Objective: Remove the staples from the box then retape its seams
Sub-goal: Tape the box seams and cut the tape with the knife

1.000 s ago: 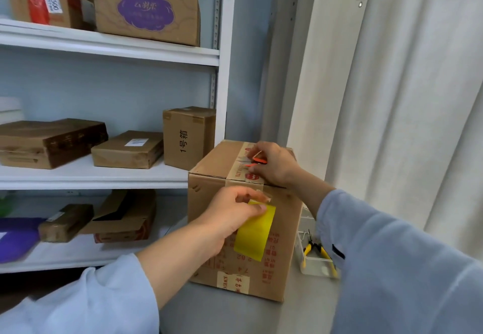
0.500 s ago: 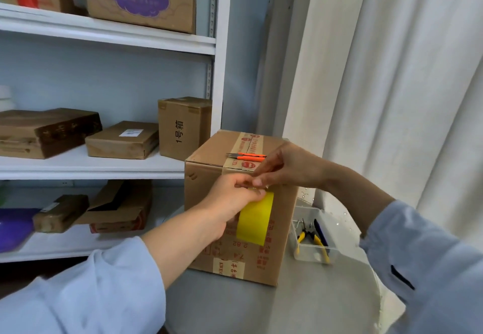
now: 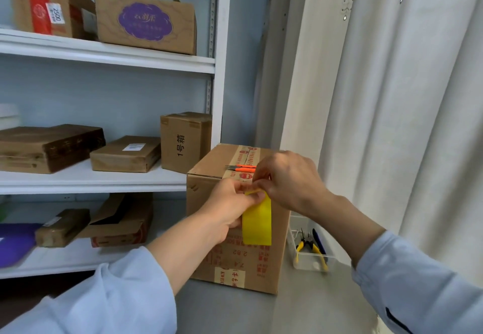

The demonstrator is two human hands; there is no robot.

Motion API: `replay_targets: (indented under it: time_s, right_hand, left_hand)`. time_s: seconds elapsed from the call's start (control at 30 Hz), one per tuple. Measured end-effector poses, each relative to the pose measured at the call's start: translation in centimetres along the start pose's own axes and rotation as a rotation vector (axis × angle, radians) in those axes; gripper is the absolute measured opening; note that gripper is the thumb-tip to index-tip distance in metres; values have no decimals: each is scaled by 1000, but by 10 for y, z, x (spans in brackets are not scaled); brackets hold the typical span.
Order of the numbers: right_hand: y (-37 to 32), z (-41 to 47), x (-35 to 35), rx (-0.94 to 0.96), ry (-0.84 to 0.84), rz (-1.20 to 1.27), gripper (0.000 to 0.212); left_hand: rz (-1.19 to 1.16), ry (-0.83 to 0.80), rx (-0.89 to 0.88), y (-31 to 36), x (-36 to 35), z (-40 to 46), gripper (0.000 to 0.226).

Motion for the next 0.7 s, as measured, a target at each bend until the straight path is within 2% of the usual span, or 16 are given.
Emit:
replay_targets:
  time_s: [0.17,0.23,0.3,0.4,0.57,0.7]
  right_hand:
    - [8,-16,-12,19,156,163,14]
    - [19,-18,-17,-9,193,233,11]
    - [30,-20,-26,-44,141,305,10]
    - [43,-22,-40,-120,53,377,6]
    - [58,-20,-44,-211,73,532,7]
    - [63,-14,-41,-234,16,527,8]
  left_hand:
    - [-25,-25,12,8,-1,0,13]
    - [-41,-36,13,7,-2,2,18]
    - [-36,-42,25,1,-4,4,29]
    - [51,-35,19,-12,-11,5,22]
    - [28,-107,-8,-17,-24,7,27]
    - [15,-162,-32,-18,-29,9,27]
Point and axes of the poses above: each hand's wrist, its own z-axis towards the middle knuckle, its own x-axis out of the back of the hand, y = z × x, the point moved 4 cm from there along z, towards the middle knuckle, and after that the axes turned 7 degrees about z, right-handed, at the moved point
